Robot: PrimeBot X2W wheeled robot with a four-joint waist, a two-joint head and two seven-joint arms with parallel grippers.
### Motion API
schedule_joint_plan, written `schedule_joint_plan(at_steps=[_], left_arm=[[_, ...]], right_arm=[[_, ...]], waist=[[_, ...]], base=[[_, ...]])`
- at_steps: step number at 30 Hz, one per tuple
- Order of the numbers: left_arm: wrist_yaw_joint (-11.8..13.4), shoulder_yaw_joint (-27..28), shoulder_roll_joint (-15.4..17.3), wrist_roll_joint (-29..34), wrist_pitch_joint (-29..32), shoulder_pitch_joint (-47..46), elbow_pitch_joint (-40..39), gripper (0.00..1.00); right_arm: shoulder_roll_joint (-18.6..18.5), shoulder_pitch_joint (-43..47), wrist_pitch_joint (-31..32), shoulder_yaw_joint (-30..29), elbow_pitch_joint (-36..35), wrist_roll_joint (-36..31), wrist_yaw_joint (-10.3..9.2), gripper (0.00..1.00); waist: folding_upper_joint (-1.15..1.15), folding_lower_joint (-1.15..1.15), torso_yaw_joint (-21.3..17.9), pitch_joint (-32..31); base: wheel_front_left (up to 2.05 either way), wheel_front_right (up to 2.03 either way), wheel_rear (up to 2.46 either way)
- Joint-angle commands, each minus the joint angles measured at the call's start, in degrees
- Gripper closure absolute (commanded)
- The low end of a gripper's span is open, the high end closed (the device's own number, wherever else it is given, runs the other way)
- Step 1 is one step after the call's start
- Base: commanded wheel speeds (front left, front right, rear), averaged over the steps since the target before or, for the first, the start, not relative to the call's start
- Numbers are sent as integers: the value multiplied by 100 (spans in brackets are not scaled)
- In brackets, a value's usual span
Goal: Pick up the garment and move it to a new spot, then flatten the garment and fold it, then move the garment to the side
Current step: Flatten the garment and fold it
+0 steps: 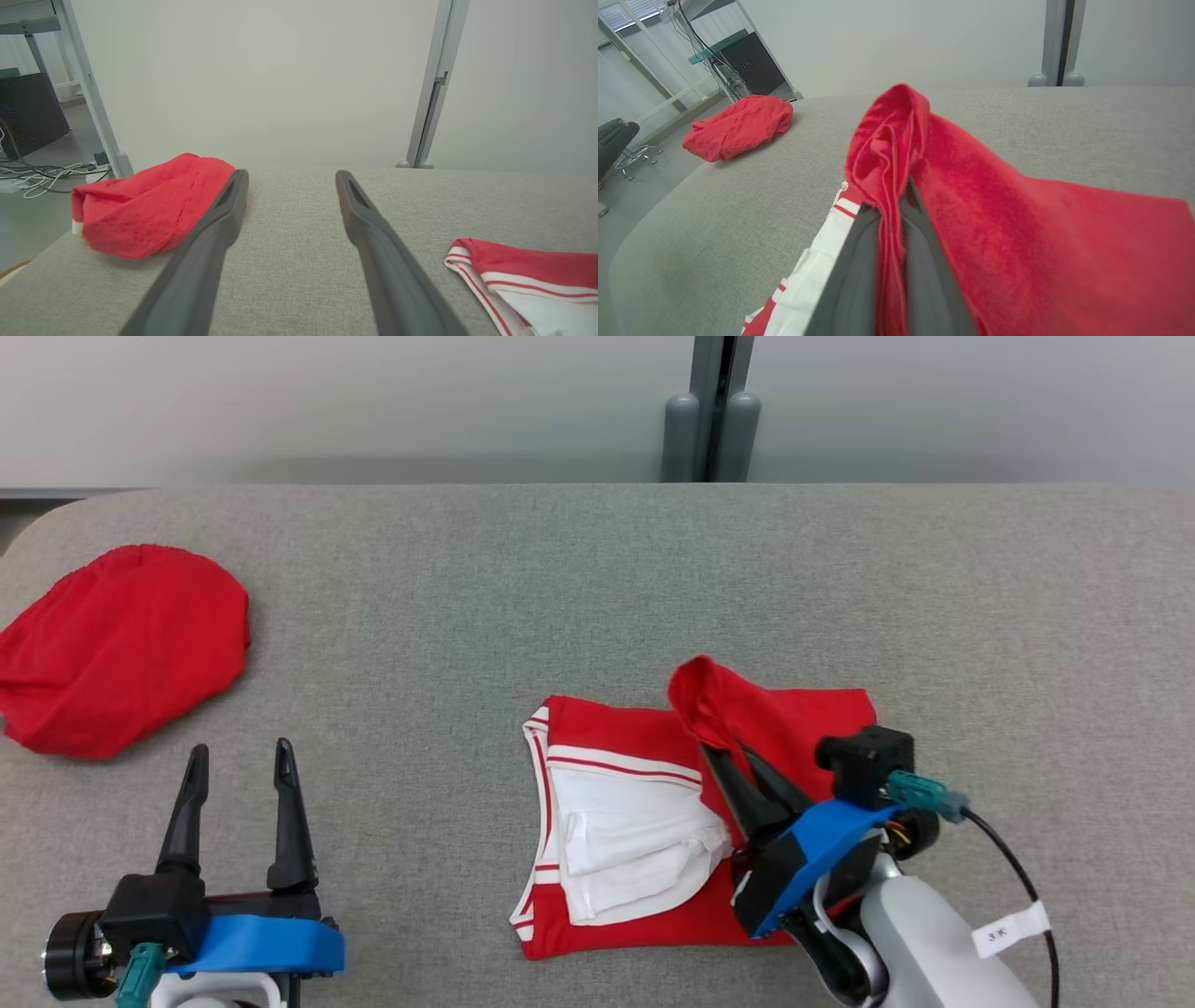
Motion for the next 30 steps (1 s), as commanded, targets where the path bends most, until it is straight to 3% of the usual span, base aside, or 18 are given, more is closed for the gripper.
schedule_joint_plan(at_steps=[1,15,16,17,22,30], left_arm=[[10,-45,-12,-45,-13,-112,17,0],[102,-319,-11,-196,-13,-356,150,0],[106,-333,-11,-201,-13,-358,158,0],[109,-338,-11,-209,-13,-354,167,0],[118,-318,-12,-230,-13,-333,194,0],[90,-215,-11,-159,-13,-220,86,0]], right_arm=[[26,-141,-42,109,50,70,1,100],[39,-795,-366,1369,587,917,1,100],[41,-822,-353,1440,659,955,1,31],[43,-853,-404,1482,700,997,1,0],[38,-953,-712,1517,932,978,1,0],[-29,-761,-1122,749,798,3,1,0]], waist=[[0,0,48,43],[0,0,312,241],[0,0,318,245],[0,0,319,247],[0,0,253,209],[0,0,-67,53]], base=[[0,0,0],[0,0,0],[0,0,0],[0,0,0],[0,0,0],[0,0,0]])
